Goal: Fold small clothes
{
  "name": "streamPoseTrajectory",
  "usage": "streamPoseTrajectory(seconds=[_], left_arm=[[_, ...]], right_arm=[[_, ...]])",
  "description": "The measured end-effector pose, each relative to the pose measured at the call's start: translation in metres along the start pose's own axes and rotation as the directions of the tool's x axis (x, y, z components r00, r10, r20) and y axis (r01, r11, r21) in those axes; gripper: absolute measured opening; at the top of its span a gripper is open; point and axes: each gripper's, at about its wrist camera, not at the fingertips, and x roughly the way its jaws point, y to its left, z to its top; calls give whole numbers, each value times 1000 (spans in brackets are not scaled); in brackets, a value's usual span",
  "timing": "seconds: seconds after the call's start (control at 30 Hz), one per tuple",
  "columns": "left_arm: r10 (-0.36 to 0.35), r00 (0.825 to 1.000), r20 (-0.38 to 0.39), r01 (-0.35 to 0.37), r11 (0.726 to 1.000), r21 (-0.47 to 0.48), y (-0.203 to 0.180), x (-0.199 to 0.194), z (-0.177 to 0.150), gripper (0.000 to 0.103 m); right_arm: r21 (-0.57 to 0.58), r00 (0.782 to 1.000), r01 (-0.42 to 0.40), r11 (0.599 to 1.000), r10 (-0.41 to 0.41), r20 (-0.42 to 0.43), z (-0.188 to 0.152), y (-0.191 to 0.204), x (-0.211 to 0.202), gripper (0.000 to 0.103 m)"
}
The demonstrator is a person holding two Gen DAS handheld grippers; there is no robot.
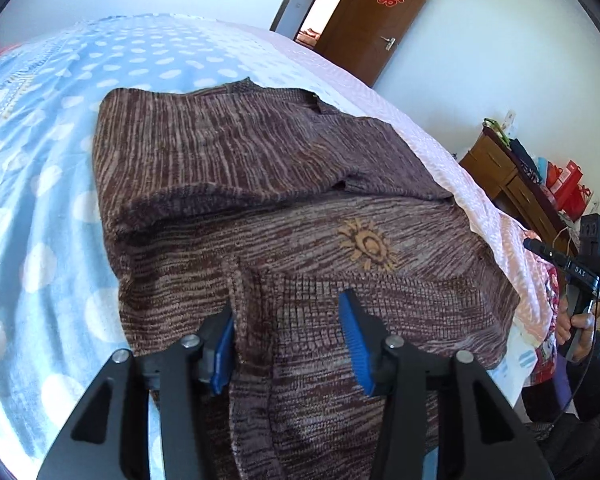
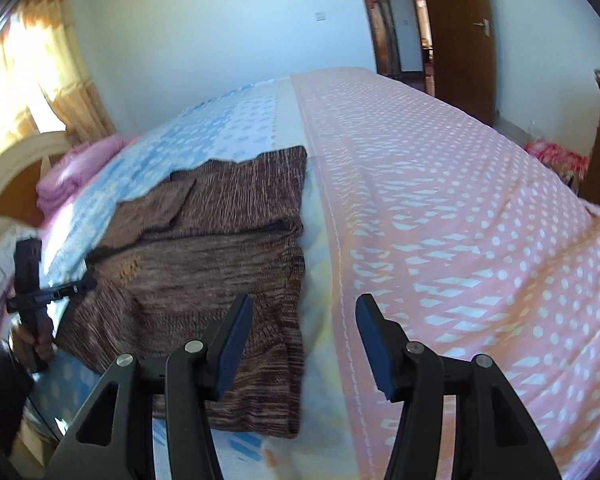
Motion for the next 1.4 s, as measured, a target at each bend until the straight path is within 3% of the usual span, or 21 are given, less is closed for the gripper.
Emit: streamPoseTrajectory(seconds=[0.1, 0.27, 0.4, 0.5, 0.57, 0.63, 0.7, 0.9, 1.13, 1.27, 1.4], left_arm=[[34, 999, -1, -34, 999, 14, -4, -1, -1, 47], [74, 997, -30, -71, 995, 65, -14, 2, 2, 63], [135, 990, -32, -130, 984, 123, -25, 6, 0, 66], [151, 988, -7, -149, 981, 126, -26, 5, -3, 60], [166, 986, 17, -167, 981, 103, -23, 2, -5, 34], [130, 991, 29, -131, 991, 38, -15, -2, -6, 11], [104, 994, 41, -103, 994, -24, -11, -4, -6, 8], [109, 987, 121, -104, 993, -47, -24, -27, -7, 7], [134, 960, 247, -102, 985, -138, -19, -64, 9, 7], [171, 943, 285, -120, 975, -188, -10, -71, 19, 6], [189, 944, 272, -138, 970, -198, -5, -64, 27, 6]], right_arm=[[-86, 999, -2, 996, -1, -37, -1, 10, 15, 55], [-228, 996, -29, 973, 7, -94, -2, 37, 55, 55], [-331, 990, -62, 941, 17, -137, -11, 58, 80, 52], [-363, 990, -59, 930, 9, -137, -17, 65, 86, 33], [-350, 989, -59, 935, 7, -148, -16, 65, 83, 14], [-332, 989, -53, 942, 5, -145, -14, 65, 75, 9], [-317, 992, -58, 947, 19, -125, -11, 65, 64, 8], [-276, 999, -28, 961, 33, 12, 12, 69, 18, 8], [-247, 985, 48, 968, -6, 170, 44, 74, -8, 8], [-257, 981, 91, 962, -43, 187, 56, 82, 2, 8], [-289, 981, 109, 951, -56, 186, 68, 88, 17, 8]])
